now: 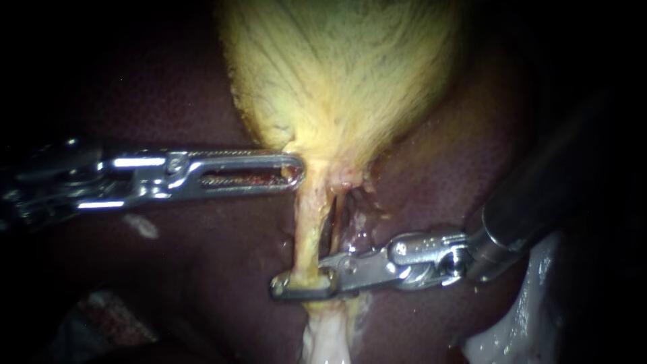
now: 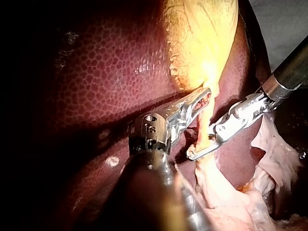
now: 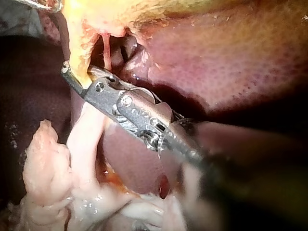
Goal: Clipping first clip left tube
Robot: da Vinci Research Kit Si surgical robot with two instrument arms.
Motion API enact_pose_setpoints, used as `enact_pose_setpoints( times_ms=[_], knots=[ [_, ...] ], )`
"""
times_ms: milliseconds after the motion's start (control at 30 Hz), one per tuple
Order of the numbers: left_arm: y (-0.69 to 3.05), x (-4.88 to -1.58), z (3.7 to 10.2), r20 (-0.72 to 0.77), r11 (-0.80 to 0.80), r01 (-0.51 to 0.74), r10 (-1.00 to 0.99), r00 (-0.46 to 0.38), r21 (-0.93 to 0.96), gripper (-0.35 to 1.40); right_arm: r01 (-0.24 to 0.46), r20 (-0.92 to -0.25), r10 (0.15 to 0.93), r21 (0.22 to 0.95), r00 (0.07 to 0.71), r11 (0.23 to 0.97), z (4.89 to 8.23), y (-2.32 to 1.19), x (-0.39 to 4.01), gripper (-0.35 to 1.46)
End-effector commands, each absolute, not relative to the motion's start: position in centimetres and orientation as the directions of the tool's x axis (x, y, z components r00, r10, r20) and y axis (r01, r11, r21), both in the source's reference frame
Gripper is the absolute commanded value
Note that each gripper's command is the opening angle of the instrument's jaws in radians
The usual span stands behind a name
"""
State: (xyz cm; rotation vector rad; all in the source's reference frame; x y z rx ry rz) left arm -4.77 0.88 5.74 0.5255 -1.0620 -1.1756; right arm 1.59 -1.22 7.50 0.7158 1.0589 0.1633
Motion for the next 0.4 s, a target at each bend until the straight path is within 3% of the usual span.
enact_pose_setpoints(
  times_ms=[33, 400],
  knots=[
    [0.88, -4.77, 5.74, 0.390, 0.347, 0.481, -0.921, 0.011, 0.806, -0.06, 0.208, -0.739, 0.450, 0.608, 0.501, 0.766, 7.50, -1.23, 1.59, -0.35],
    [0.89, -4.78, 5.74, 0.390, 0.346, 0.481, -0.921, 0.010, 0.805, -0.06, 0.211, -0.740, 0.445, 0.605, 0.504, 0.768, 7.53, -1.27, 1.59, -0.35]
  ],
)
